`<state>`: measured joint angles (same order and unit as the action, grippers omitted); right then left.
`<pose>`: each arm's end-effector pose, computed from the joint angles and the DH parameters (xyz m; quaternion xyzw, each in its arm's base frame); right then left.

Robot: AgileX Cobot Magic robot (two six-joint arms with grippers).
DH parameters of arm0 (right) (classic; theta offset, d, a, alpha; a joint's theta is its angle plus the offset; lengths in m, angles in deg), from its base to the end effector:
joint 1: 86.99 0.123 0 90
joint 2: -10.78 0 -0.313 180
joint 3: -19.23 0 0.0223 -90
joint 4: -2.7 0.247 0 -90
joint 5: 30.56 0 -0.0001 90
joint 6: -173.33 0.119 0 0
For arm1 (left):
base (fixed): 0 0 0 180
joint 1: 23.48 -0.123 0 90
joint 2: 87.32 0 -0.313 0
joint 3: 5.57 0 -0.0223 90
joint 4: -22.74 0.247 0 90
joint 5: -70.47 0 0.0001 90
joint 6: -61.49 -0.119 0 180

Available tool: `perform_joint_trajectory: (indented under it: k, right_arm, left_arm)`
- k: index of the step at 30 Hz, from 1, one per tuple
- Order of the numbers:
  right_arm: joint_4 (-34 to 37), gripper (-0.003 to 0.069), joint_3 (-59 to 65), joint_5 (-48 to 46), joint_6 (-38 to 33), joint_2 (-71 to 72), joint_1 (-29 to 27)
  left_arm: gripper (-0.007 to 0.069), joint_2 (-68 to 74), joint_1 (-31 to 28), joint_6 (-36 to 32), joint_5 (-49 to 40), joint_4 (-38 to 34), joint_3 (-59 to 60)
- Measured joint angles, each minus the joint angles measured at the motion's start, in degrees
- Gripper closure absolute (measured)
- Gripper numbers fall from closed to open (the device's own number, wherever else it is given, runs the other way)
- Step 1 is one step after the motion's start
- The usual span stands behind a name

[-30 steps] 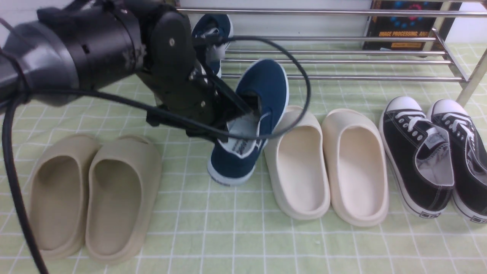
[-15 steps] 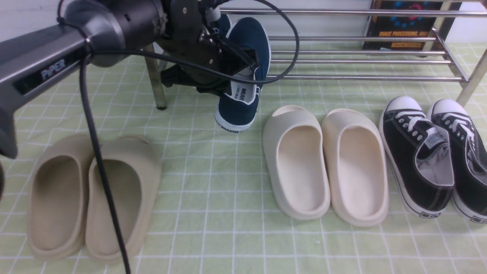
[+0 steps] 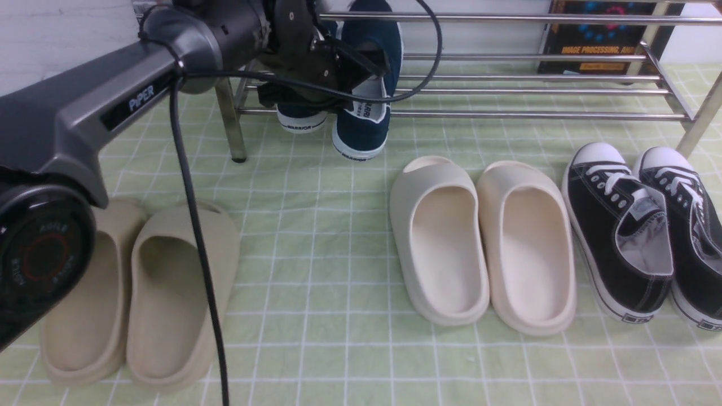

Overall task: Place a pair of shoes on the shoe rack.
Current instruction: Use the left arm to put a shoe into the shoe rack

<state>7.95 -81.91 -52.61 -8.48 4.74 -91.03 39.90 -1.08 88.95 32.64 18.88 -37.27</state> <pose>0.0467 0.0008 0.1655 0.0395 0.8021 0.0087 0.5958 0.4824 -0.2042 0.2891 -0.0567 0.9161 -0.1936 0.3464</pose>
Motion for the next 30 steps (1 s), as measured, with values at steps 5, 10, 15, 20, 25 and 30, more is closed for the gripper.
perform_joint_trajectory:
  k: [5,10,15,20,25,30]
  right_arm:
    - [0.00,0.0420,0.00,0.00,0.00,0.00,0.00]
    - [0.00,0.0420,0.00,0.00,0.00,0.00,0.00]
    - [-0.17,0.0420,0.00,0.00,0.00,0.00,0.00]
    - [-0.24,0.0420,0.00,0.00,0.00,0.00,0.00]
    - [-0.42,0.0420,0.00,0.00,0.00,0.00,0.00]
    - [-0.61,0.0420,0.00,0.00,0.00,0.00,0.00]
  left_arm:
    - [0.0614,2.02,-0.45,0.00,2.31,-0.94,-1.38]
    - [0.0614,3.15,-0.45,0.00,5.14,-1.69,-1.96]
    - [0.0614,3.35,-0.45,-0.02,8.01,-1.62,-1.96]
    - [0.0614,3.35,-0.77,-0.02,8.33,-1.48,-1.96]
    - [0.0615,3.35,-1.33,-0.02,8.38,-1.35,-1.96]
    - [0.0587,3.35,-1.51,-0.08,8.92,-1.30,-1.96]
